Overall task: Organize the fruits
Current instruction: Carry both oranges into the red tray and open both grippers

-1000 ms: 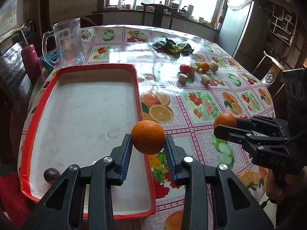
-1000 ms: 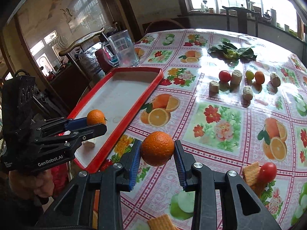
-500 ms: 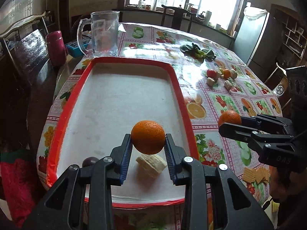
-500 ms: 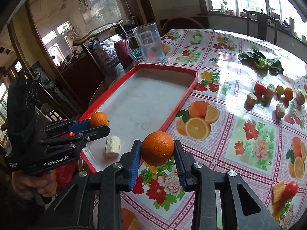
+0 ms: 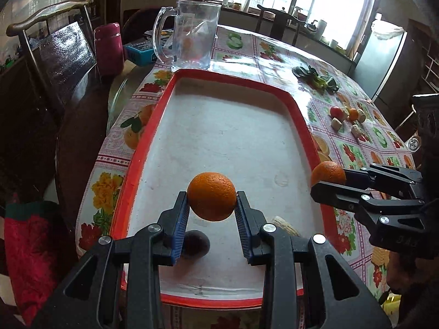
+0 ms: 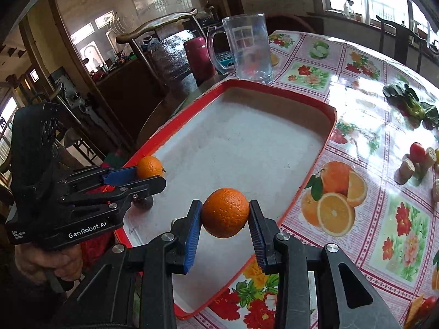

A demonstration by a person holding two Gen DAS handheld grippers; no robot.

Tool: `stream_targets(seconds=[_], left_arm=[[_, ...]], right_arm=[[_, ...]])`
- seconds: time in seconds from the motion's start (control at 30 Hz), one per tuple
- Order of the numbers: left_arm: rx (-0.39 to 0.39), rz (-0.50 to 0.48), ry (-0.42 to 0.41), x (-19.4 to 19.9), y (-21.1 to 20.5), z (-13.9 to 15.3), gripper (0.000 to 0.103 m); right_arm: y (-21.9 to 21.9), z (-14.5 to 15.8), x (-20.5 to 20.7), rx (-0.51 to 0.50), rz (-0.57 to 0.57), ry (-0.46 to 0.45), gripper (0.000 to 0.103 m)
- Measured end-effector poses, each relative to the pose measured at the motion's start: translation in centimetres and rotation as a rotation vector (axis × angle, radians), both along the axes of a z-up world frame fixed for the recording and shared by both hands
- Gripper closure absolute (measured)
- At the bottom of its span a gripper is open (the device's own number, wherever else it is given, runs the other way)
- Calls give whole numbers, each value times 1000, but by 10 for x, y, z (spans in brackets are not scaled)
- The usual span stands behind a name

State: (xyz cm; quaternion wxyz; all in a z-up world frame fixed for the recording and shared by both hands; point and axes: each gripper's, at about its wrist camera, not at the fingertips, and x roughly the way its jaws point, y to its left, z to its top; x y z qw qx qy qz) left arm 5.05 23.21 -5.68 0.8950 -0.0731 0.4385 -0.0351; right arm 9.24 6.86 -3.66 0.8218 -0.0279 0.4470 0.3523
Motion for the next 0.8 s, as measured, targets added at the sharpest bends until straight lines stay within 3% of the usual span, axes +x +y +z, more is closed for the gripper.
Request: stream_targets(seconds=[0.33, 0.57, 0.7, 0.8], left_arm=[[3, 10, 43, 11, 11, -15, 72], [12, 11, 68, 14, 11, -20, 71], [35, 17, 80, 12, 9, -19, 61], [41, 19, 72, 8, 7, -16, 60]], right_arm=[[24, -20, 12, -37, 38, 36, 69], [28, -26, 12, -48, 52, 52, 62], [19, -19, 10, -25, 43, 45, 60], [8, -12, 4, -5, 32, 34, 60]])
